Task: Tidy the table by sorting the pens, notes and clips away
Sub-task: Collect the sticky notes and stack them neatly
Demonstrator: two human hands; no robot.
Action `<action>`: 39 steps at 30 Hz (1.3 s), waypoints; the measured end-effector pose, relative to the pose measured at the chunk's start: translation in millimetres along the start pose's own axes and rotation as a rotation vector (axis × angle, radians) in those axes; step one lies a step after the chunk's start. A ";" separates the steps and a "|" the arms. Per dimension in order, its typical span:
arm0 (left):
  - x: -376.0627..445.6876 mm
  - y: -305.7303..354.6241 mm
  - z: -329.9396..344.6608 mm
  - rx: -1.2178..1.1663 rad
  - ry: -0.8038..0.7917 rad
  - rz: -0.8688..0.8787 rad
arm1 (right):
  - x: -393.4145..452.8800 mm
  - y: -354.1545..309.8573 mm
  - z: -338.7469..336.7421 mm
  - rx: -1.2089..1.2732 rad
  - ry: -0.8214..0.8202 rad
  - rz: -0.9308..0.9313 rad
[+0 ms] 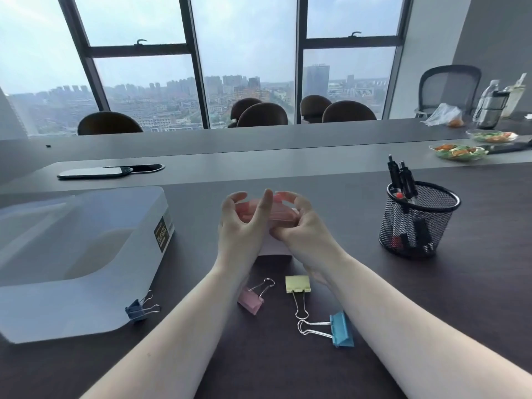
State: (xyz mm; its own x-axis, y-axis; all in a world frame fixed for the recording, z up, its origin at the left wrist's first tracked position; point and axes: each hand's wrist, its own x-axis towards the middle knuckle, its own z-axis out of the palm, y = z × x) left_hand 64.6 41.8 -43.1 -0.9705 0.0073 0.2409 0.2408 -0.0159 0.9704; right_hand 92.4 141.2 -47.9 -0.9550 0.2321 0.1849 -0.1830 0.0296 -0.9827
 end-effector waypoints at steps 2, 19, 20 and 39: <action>1.6 -2.9 -0.4 0.022 0.042 0.000 | 0.1 -0.9 -1.5 -0.009 -0.017 0.004; 18.9 -15.5 -0.1 0.094 0.061 0.001 | 9.3 0.9 -0.3 -0.075 0.001 0.053; 19.1 -16.3 -0.5 0.097 0.031 -0.005 | 8.0 3.3 -0.4 -0.113 -0.020 0.062; 11.2 -10.5 -13.7 -0.063 -0.324 -0.130 | 6.8 8.9 -6.7 -0.323 0.029 -0.048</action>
State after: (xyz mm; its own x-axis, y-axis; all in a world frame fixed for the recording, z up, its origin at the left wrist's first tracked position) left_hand 51.1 28.3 -50.7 -0.9368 0.3298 0.1171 0.1045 -0.0558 0.9930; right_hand 85.8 149.6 -55.5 -0.9390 0.2506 0.2357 -0.1402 0.3470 -0.9273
